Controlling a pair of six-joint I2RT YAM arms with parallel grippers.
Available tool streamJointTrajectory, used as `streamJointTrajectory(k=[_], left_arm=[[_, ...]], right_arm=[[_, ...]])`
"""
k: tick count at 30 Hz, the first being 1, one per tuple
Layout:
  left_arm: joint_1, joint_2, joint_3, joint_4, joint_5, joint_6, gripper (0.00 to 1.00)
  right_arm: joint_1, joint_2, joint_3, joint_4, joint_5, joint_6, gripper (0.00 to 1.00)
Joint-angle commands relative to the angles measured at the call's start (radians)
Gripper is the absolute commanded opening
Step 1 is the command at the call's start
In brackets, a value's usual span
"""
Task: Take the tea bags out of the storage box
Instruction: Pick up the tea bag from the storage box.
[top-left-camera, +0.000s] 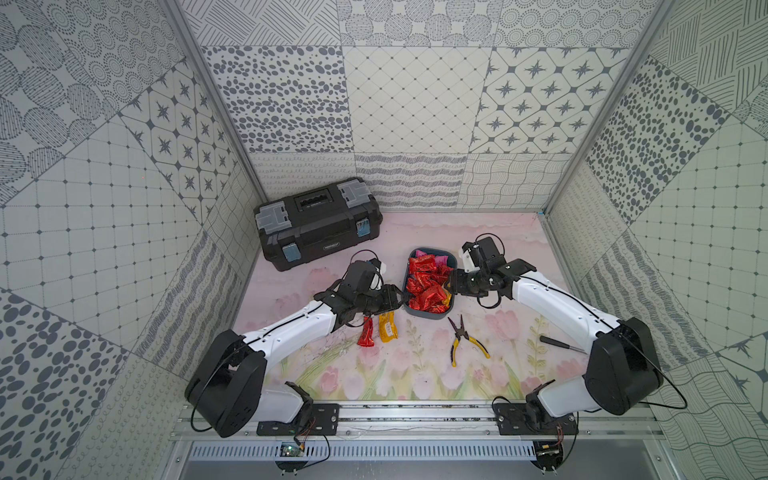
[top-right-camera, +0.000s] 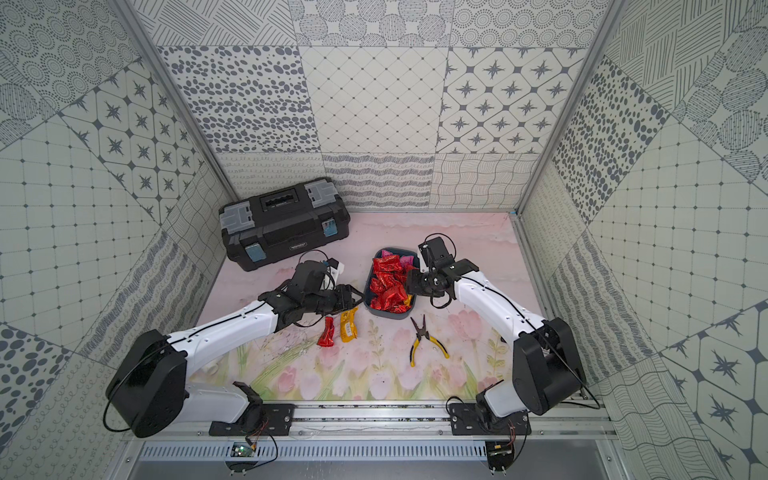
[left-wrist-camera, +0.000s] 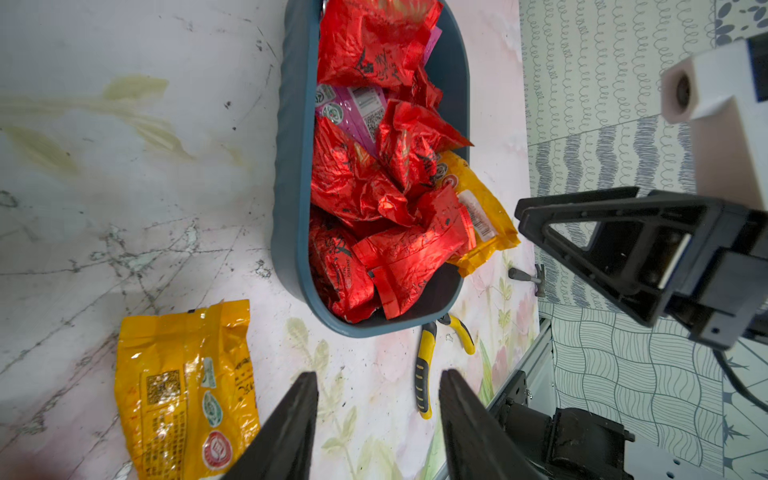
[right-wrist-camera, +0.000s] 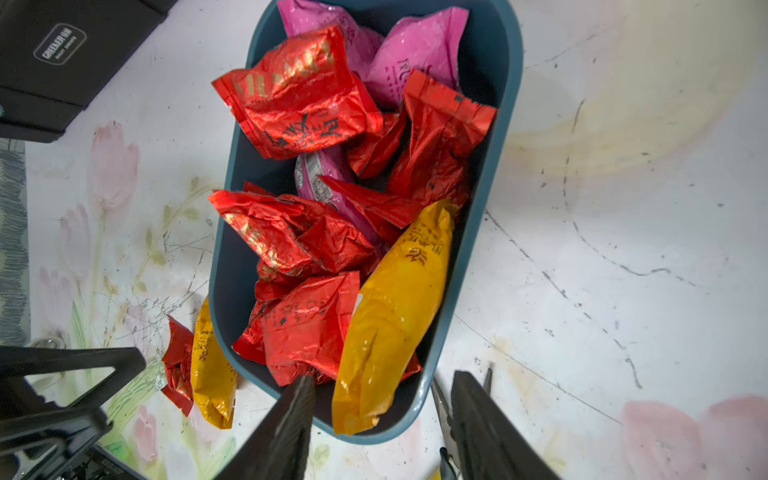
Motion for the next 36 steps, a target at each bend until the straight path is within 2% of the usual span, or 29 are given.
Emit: streamJointTrajectory(k=[1, 7, 15, 19, 22, 32, 36], left_arm=[[-0.017, 0.004, 0.004, 0.082, -0.026, -0.021, 0.50], [-0.017, -0.030, -0.020, 0.066, -0.050, -0.022, 0.47], [-0.017, -0.070, -0.045, 0.060, -0.076, -0.025, 0.46], [-0.017, -0.089, -0.054, 0.058, -0.083, -0.028, 0.46], [-0.017, -0.103, -0.058, 0.059, -0.086, -0.034, 0.47], [-0.012, -0.179, -0.084, 0.075, -0.105, -0.086, 0.54], [0.004, -0.221, -0.112, 0.067, -0.130, -0.137, 0.54]], right_arm=[[0.019, 0.032, 0.000, 0.030, -0.025, 0.003, 0.57], [0.030, 0.074, 0.012, 0.030, 0.001, 0.006, 0.47], [0.035, 0.055, 0.032, -0.008, 0.048, 0.011, 0.16], [0.034, 0.017, 0.034, -0.031, 0.066, 0.009, 0.05], [0.034, -0.009, 0.034, -0.052, 0.070, 0.005, 0.01], [0.035, -0.130, 0.047, -0.138, 0.140, -0.048, 0.00], [0.095, -0.191, 0.055, -0.113, 0.119, -0.108, 0.00]])
